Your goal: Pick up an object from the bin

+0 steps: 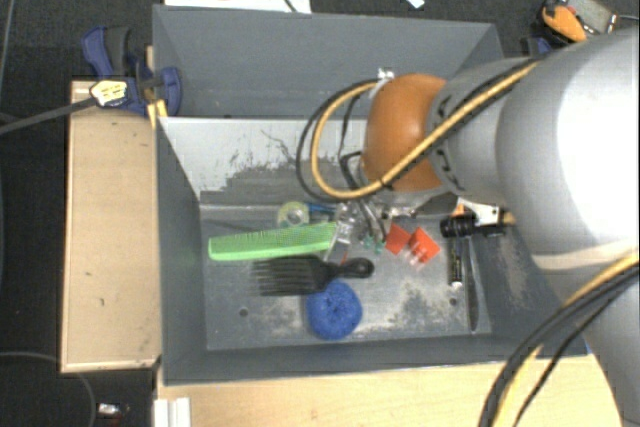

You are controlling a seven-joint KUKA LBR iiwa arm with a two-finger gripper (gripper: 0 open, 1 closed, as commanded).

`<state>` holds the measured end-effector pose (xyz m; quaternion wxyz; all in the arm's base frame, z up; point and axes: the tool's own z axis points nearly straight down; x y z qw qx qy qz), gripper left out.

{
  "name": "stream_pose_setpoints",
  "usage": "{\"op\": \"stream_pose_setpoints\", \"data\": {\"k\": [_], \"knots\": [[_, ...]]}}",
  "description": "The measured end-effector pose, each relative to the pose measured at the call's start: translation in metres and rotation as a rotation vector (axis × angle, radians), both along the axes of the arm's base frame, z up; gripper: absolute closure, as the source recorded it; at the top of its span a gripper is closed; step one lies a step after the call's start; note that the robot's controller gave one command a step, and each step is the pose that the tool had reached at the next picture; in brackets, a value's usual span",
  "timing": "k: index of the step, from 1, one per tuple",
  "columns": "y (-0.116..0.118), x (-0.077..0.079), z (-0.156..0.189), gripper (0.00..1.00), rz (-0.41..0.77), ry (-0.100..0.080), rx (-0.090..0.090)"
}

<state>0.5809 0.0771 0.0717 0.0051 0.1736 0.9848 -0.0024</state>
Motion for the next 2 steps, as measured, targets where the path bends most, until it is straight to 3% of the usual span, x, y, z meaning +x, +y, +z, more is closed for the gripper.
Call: {"op": "stream_pose_setpoints", "data": {"k": [1,2], "knots": [[0.000,-0.003,0.022,1.00,0.002,0.009,-0.001],[-0.001,0.000,0.053,1.00,0.004,-0.003,0.000]]}}
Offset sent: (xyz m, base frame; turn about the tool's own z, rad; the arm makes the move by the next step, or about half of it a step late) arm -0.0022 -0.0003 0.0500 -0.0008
